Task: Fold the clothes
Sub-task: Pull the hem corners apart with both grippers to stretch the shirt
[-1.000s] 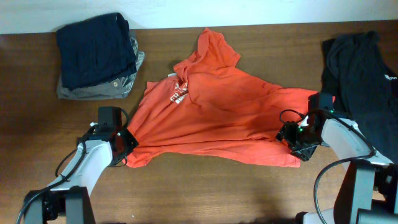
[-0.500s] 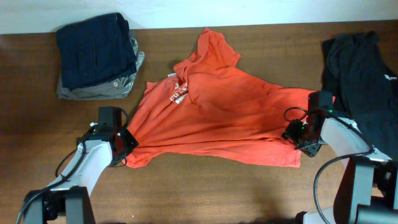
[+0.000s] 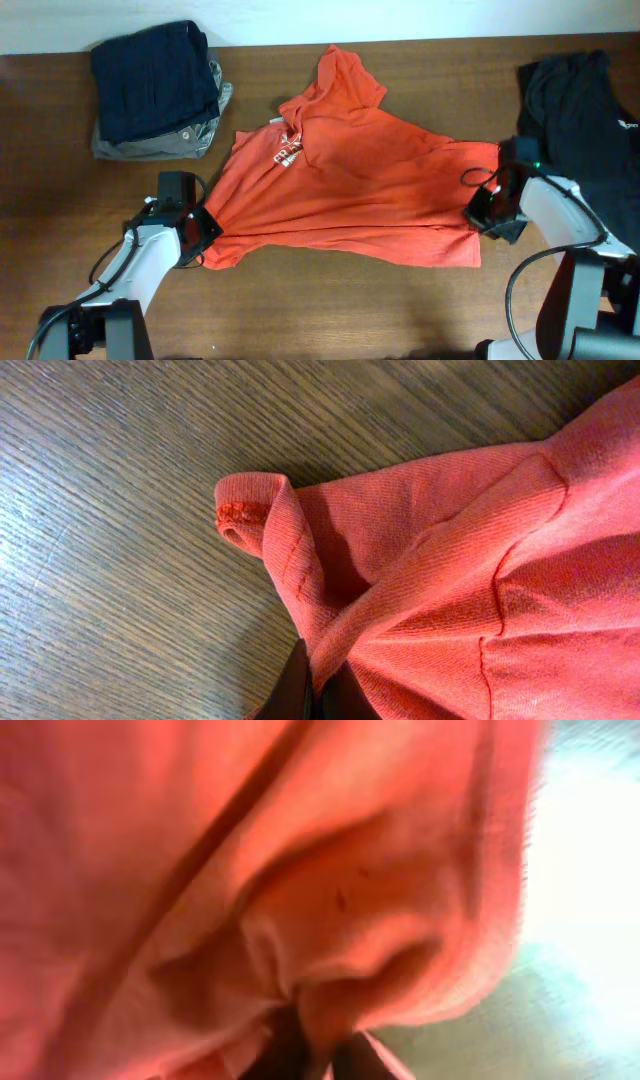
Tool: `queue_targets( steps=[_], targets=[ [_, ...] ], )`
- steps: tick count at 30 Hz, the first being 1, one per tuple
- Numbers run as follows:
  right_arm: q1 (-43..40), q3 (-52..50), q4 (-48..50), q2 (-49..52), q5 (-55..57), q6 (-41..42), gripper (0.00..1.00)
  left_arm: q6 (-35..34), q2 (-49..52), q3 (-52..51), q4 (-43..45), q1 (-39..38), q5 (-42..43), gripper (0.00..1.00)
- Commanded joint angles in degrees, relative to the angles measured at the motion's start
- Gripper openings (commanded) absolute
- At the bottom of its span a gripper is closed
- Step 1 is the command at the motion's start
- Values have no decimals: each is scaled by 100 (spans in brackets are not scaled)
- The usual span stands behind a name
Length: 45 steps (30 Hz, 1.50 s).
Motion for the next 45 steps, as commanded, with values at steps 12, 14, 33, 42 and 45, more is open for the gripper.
queue_targets(
  steps=[12, 14, 33, 42, 45],
  targets=[
    [9, 1360, -1217, -280, 170, 87, 4, 339, -354, 872, -807, 31, -129, 0],
    [9, 1502, -1397, -332, 170, 85, 4, 339, -509, 909, -835, 28, -129, 0],
    [55, 1613, -1742, -219, -173, -433, 47, 487, -946, 914, -929, 28, -260, 0],
    [584, 748, -2308, -221, -459, -490, 45, 487, -946, 914, -925, 28, -260, 0],
    [715, 363, -2127, -221, -452, -214, 45, 487, -946, 914, -927, 28, -258, 0]
  ],
)
